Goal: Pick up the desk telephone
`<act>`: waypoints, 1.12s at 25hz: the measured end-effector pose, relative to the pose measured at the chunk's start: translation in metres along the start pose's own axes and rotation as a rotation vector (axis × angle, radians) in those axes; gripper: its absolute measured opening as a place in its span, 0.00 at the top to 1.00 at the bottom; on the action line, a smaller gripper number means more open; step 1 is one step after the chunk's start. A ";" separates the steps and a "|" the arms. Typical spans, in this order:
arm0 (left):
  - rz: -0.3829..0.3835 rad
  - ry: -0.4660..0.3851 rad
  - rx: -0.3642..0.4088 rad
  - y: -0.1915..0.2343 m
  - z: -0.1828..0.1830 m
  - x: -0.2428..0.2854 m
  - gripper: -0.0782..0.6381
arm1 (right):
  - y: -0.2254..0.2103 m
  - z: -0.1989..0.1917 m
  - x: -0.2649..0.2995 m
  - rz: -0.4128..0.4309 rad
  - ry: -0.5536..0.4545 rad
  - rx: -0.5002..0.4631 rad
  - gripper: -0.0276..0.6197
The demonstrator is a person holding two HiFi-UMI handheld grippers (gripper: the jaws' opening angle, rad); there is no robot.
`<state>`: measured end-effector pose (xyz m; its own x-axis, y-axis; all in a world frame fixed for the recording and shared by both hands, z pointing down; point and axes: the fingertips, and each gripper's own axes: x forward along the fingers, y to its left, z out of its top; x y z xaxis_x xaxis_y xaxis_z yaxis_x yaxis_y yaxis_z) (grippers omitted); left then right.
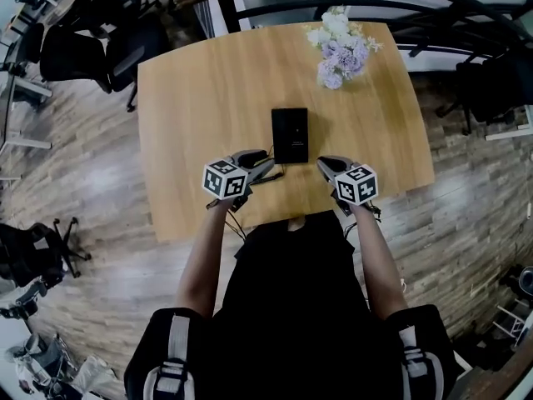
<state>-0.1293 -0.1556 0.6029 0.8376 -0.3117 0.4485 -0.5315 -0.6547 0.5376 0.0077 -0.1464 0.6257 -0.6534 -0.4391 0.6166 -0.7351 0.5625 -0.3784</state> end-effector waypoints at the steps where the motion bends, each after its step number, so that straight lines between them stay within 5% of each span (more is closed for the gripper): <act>1: -0.003 0.005 0.002 0.002 -0.001 -0.002 0.71 | 0.003 -0.003 0.000 -0.006 0.002 0.005 0.92; 9: -0.001 0.036 -0.014 0.012 -0.011 0.003 0.69 | -0.002 -0.022 -0.004 -0.028 0.019 0.048 0.92; 28: 0.051 0.152 -0.134 0.051 -0.030 0.049 0.59 | -0.029 -0.021 0.045 0.094 0.104 0.064 0.92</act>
<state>-0.1190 -0.1837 0.6743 0.7860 -0.2279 0.5747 -0.5932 -0.5398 0.5973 0.0036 -0.1678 0.6785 -0.6999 -0.3103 0.6433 -0.6840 0.5503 -0.4789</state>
